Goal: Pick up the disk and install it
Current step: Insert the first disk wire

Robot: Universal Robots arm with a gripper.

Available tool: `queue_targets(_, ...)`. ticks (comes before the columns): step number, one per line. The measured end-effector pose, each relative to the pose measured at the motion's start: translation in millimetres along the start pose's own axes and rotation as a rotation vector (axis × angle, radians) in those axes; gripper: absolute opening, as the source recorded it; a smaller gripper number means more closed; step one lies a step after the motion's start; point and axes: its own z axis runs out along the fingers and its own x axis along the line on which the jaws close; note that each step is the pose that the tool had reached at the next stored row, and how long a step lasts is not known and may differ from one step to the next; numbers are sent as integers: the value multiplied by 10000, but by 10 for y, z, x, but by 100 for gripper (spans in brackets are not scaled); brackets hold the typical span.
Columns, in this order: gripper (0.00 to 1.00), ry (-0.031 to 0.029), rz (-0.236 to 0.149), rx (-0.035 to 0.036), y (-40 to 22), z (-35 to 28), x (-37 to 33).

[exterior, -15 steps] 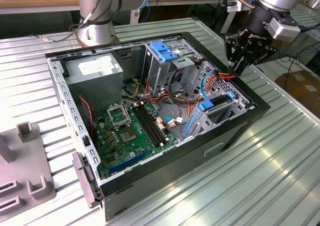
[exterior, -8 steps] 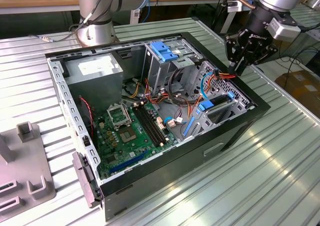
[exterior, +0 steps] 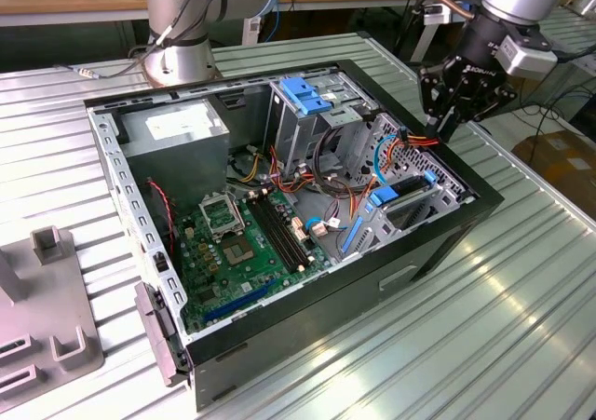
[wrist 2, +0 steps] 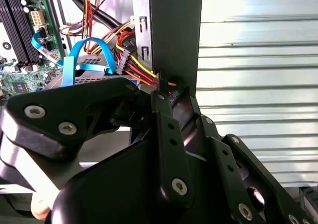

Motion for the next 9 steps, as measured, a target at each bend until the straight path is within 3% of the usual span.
queue_targets(6, 30, 51, 56, -46, -9, 16, 17)
queue_targets(8, 17, 55, 55, -50, -12, 14, 23)
queue_targets(9, 17, 53, 55, -48, -13, 12, 24)
